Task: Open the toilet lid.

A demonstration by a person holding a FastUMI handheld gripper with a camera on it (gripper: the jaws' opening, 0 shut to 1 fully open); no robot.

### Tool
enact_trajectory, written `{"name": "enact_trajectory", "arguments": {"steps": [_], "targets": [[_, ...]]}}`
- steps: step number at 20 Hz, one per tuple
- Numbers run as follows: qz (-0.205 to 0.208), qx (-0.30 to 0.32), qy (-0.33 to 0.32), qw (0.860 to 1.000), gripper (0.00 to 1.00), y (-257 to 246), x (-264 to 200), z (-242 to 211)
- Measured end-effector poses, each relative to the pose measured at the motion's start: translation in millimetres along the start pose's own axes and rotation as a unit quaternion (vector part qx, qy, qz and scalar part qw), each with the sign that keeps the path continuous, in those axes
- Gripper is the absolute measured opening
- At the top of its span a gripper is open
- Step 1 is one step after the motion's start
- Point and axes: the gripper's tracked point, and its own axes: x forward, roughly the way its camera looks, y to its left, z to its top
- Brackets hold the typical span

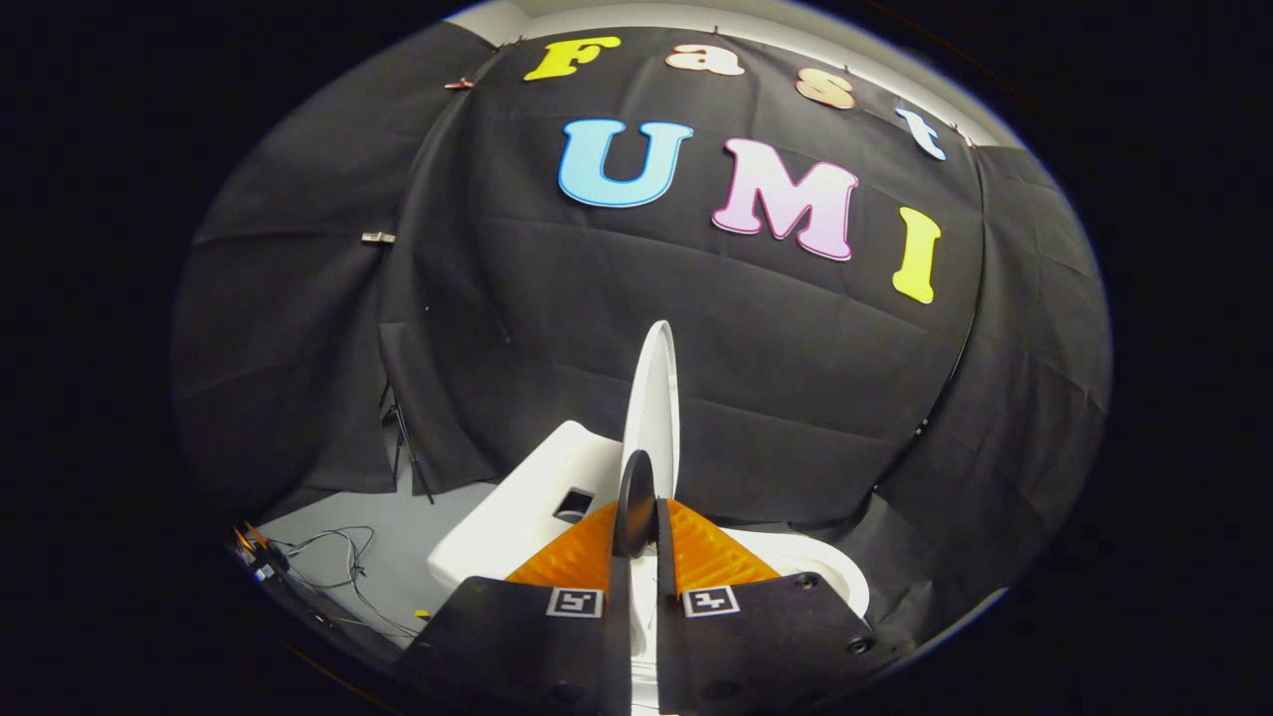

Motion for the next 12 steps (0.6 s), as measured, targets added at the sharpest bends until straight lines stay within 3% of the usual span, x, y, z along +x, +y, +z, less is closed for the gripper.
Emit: {"name": "enact_trajectory", "arguments": {"steps": [5,8,10,12], "targets": [[-0.016,-0.002,-0.006,1.0,0.15,-1.0,-1.0,-0.9],[-0.004,0.006,-0.008,1.0,0.19,3.7,-9.5,0.1],[0.006,-0.003,-0.014,1.0,0.31,7.0,-17.4,2.0],[0.017,-0.006,-0.02,1.0,0.53,10.5,-25.2,5.2]]}}
